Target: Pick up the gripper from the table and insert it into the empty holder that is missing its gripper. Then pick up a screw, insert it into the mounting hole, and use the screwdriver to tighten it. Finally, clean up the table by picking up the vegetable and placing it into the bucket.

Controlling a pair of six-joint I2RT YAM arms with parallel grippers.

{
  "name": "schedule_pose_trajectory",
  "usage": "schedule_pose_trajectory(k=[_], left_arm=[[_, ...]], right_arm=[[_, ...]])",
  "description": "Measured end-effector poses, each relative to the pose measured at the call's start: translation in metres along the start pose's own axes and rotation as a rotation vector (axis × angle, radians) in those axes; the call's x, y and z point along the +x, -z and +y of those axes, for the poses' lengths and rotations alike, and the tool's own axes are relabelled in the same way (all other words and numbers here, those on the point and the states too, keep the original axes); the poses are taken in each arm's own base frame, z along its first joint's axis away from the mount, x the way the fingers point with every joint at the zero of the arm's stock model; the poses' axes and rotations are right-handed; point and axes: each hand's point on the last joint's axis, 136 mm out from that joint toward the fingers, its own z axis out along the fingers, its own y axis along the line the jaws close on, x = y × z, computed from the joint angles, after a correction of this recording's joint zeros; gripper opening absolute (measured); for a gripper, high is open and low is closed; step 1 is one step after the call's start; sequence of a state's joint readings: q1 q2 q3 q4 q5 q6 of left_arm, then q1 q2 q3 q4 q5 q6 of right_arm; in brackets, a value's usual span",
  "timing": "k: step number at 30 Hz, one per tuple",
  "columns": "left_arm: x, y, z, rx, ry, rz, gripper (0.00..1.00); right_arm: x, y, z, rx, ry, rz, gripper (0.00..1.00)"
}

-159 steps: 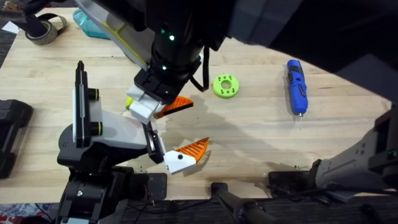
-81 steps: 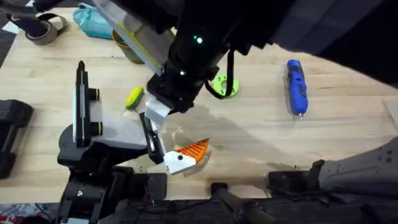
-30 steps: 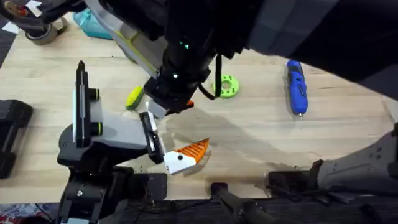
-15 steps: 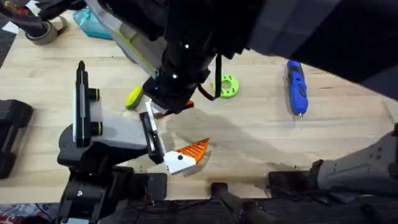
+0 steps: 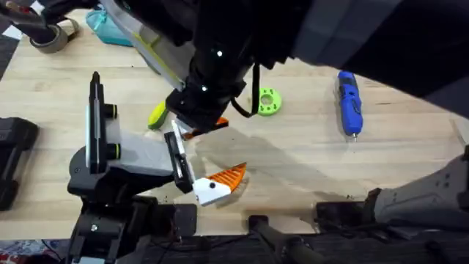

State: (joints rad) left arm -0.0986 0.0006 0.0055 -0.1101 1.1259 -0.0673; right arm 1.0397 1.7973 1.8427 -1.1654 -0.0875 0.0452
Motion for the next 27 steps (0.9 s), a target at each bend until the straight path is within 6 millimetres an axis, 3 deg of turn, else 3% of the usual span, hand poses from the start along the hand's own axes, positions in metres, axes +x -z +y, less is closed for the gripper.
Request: schedule_pose_trajectory(k=[27], left_arm=[[0.0, 0.0, 0.0, 0.0, 0.0, 0.0, 0.987]], right_arm=[[-0.0012, 0.0015, 0.0002, 0.0, 0.001, -0.005, 0.006]])
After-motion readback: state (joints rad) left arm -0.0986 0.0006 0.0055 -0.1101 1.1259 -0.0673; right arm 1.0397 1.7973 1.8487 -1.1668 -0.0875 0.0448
